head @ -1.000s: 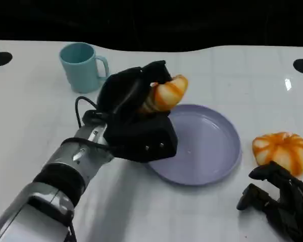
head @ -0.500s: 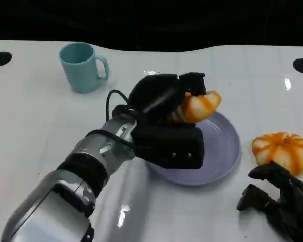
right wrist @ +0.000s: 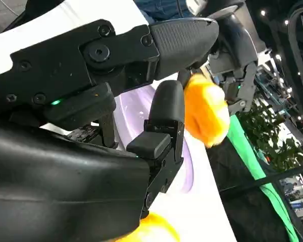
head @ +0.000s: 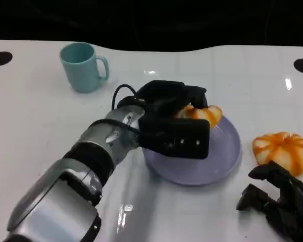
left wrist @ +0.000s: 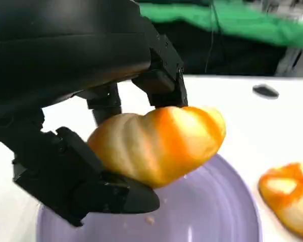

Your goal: Grasp the bread from the table and place it into the plate.

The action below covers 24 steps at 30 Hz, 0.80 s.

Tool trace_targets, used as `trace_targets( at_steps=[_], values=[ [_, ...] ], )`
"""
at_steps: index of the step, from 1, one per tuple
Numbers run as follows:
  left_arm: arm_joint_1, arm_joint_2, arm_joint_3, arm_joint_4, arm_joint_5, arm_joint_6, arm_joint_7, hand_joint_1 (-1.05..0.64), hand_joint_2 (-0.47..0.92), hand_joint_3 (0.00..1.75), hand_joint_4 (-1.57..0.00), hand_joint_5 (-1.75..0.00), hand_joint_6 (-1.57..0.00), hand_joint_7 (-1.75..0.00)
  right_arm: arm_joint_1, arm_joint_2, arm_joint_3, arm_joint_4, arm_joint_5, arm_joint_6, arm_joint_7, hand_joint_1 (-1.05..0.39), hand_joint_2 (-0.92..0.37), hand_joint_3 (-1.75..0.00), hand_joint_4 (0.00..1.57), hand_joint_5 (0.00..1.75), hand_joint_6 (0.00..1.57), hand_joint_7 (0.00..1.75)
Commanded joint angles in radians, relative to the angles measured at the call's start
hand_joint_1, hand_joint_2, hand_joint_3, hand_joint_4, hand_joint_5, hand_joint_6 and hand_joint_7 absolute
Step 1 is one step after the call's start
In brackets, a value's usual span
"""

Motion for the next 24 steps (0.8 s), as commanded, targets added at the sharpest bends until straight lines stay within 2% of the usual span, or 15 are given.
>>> trace_targets(
  at_steps=[1, 6, 15, 20, 24],
  values=[
    [-0.042, 0.019, -0.012, -0.006, 0.005, 0.029, -0.098, -0.82, 0.92, 0.52, -0.21, -0.28, -0.23, -0.01, 0.013, -0.002, -0.002, -0.003, 0.001, 0.000, -0.016, -0.53, -0.92, -0.19, 0.69, 1.46, 0.60, 1.19],
    [-0.048, 0.035, -0.028, -0.006, 0.012, 0.034, -0.155, -1.02, 0.92, 0.73, -0.04, -0.18, -0.13, 0.00, 0.013, -0.005, 0.000, -0.003, -0.001, 0.001, -0.015, -0.53, -0.92, -0.19, 0.68, 1.47, 0.59, 1.19],
    [-0.038, 0.082, 0.015, -0.038, -0.044, 0.019, -0.270, -1.05, 0.92, 0.80, 0.00, -0.16, -0.14, -0.01, 0.018, -0.006, 0.001, -0.013, -0.002, 0.008, -0.021, -0.53, -0.92, -0.20, 0.67, 1.46, 0.60, 1.17],
    [0.034, 0.125, 0.114, -0.115, -0.166, -0.036, -0.336, -1.04, 0.92, 0.76, -0.03, -0.19, -0.14, -0.01, 0.019, -0.004, 0.000, -0.014, 0.003, 0.009, -0.020, -0.52, -0.92, -0.19, 0.67, 1.46, 0.60, 1.16],
    [0.132, 0.145, 0.227, -0.194, -0.340, -0.102, -0.440, -0.98, 0.92, 0.71, -0.05, -0.22, -0.13, 0.00, 0.020, -0.003, -0.002, -0.013, 0.007, 0.007, -0.012, -0.51, -0.92, -0.20, 0.67, 1.47, 0.59, 1.17]
  ],
)
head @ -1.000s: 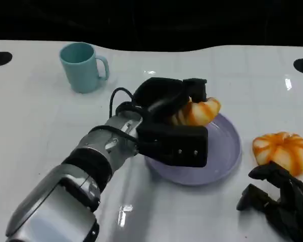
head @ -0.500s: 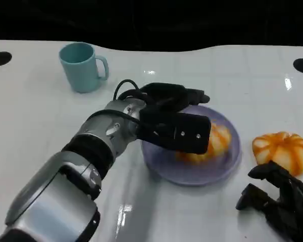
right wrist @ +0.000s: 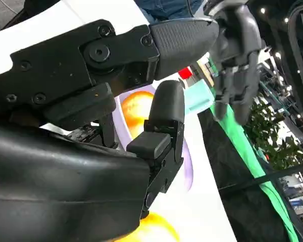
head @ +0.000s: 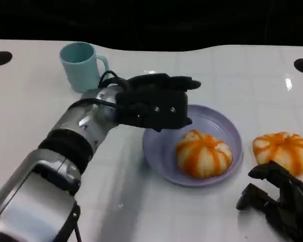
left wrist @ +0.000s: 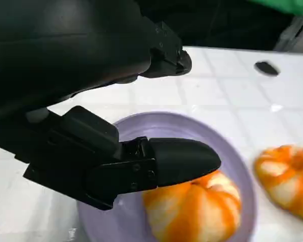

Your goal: Grasp the bread from the table and place it into the plate.

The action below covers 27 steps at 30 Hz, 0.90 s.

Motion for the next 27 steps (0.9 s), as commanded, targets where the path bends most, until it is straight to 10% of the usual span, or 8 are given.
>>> trace_targets(
  at_steps=[1, 10, 15, 23, 27],
  values=[
    [0.097, 0.029, 0.092, -0.067, -0.143, -0.052, -0.105, -0.98, 0.92, 0.71, -0.05, -0.22, -0.13, 0.00, 0.017, -0.007, -0.003, -0.005, 0.008, 0.007, -0.001, -0.51, -0.92, -0.20, 0.67, 1.47, 0.59, 1.18],
    [0.330, 0.008, 0.330, -0.338, -0.596, 0.122, -0.409, -0.85, 0.92, 0.59, -0.13, -0.34, -0.18, -0.02, 0.018, -0.002, -0.003, -0.002, -0.003, -0.019, -0.010, -0.52, -0.92, -0.20, 0.68, 1.49, 0.60, 1.19],
    [0.492, -0.027, 0.468, -0.589, -0.937, 0.544, -0.457, -0.78, 0.92, 0.50, -0.37, -0.48, -0.39, -0.09, 0.029, 0.003, 0.006, -0.029, -0.016, -0.016, -0.040, -0.53, -0.92, -0.18, 0.69, 1.49, 0.61, 1.19],
    [0.706, -0.067, 0.571, -0.884, -1.173, 0.886, -0.312, -0.64, 0.92, 0.47, -0.59, -1.27, -0.80, -0.25, 0.034, 0.008, 0.014, -0.042, -0.021, -0.020, -0.059, -0.53, -0.92, -0.21, 0.69, 1.48, 0.61, 1.19],
    [0.809, -0.090, 0.574, -0.972, -1.177, 0.876, -0.276, -0.59, 0.92, 0.51, -0.58, -1.63, -0.66, -0.90, 0.035, 0.004, 0.021, -0.042, -0.021, -0.024, -0.055, -0.52, -0.92, -0.24, 0.68, 1.49, 0.60, 1.18]
  ],
)
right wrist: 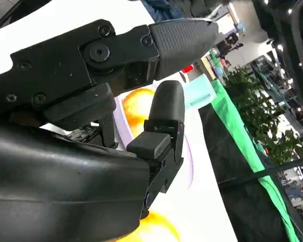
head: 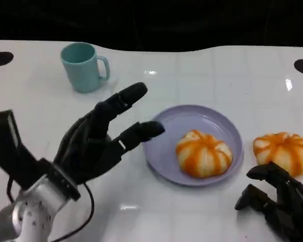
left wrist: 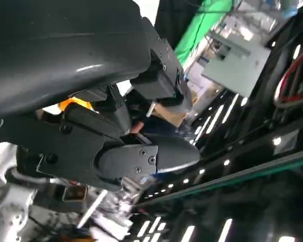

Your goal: Grasp the bread from the table and place it into the plate.

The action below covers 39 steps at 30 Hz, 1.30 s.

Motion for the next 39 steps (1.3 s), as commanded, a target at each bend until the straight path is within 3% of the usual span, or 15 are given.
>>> trace_targets(
  at_steps=[1, 7, 20, 23, 39],
  values=[
    [0.096, -0.010, 0.010, -0.088, -0.009, -0.003, 0.036, -0.58, 0.92, 0.52, -0.58, -1.68, -0.64, -0.99, 0.010, -0.012, 0.003, -0.006, -0.002, -0.007, 0.001, -0.52, -0.92, -0.24, 0.68, 1.48, 0.60, 1.18],
    [0.243, -0.049, -0.008, -0.193, 0.019, -0.060, 0.070, -0.58, 0.92, 0.43, -0.77, -1.75, -0.61, -1.52, 0.007, -0.008, 0.000, 0.001, 0.008, -0.008, 0.008, -0.52, -0.92, -0.23, 0.68, 1.47, 0.61, 1.16],
    [0.350, -0.024, -0.031, -0.225, 0.002, -0.030, 0.064, -0.55, 0.92, 0.38, -0.79, -1.75, -0.59, -1.62, 0.010, -0.009, 0.001, -0.014, 0.011, 0.013, 0.004, -0.53, -0.92, -0.20, 0.70, 1.45, 0.63, 1.14],
    [0.375, -0.043, -0.031, -0.221, 0.017, -0.055, 0.093, -0.52, 0.92, 0.38, -0.77, -1.75, -0.58, -1.66, 0.021, -0.008, 0.002, -0.026, 0.008, 0.007, 0.005, -0.53, -0.92, -0.20, 0.71, 1.47, 0.63, 1.15],
    [0.365, -0.048, -0.049, -0.157, 0.067, -0.135, 0.080, -0.52, 0.92, 0.39, -0.76, -1.75, -0.52, -1.74, 0.030, -0.023, -0.004, -0.024, 0.013, 0.002, 0.019, -0.52, -0.92, -0.24, 0.69, 1.46, 0.61, 1.15]
  ],
)
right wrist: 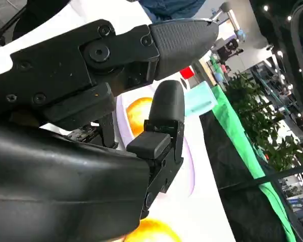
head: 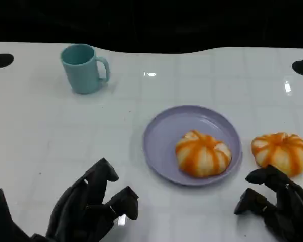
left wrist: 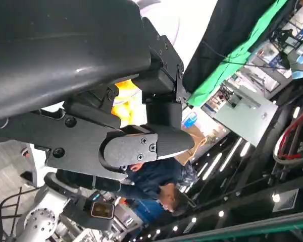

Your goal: Grasp the bread from the table and place it into the plate.

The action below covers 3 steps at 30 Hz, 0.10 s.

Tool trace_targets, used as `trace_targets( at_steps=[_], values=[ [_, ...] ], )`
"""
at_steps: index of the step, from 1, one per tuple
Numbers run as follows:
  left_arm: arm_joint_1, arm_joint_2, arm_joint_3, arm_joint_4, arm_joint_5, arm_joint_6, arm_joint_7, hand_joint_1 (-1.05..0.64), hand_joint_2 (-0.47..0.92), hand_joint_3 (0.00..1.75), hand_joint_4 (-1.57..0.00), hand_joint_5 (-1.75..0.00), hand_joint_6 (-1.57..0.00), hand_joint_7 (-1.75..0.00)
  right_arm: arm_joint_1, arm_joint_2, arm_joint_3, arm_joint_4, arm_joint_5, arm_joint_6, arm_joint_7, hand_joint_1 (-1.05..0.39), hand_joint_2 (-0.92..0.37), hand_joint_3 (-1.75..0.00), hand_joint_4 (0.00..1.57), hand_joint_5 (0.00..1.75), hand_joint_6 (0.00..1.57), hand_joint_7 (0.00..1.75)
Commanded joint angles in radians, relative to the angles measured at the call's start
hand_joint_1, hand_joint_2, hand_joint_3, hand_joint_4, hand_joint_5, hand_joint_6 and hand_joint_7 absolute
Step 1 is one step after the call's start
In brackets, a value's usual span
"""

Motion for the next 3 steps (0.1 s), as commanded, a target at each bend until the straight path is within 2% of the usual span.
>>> trace_targets(
  at_steps=[1, 3],
  values=[
    [-0.006, 0.013, 0.001, 0.021, 0.022, -0.032, -0.008, -0.52, 0.92, 0.39, -0.76, -1.75, -0.52, -1.74, 0.007, -0.018, -0.010, 0.001, 0.004, -0.011, 0.001, -0.52, -0.92, -0.24, 0.69, 1.46, 0.61, 1.16],
    [-0.009, 0.015, 0.001, 0.027, 0.018, -0.032, -0.010, -0.52, 0.92, 0.39, -0.76, -1.75, -0.52, -1.73, 0.006, -0.018, -0.012, 0.001, 0.006, -0.008, -0.001, -0.52, -0.92, -0.23, 0.69, 1.46, 0.61, 1.16]
  ],
)
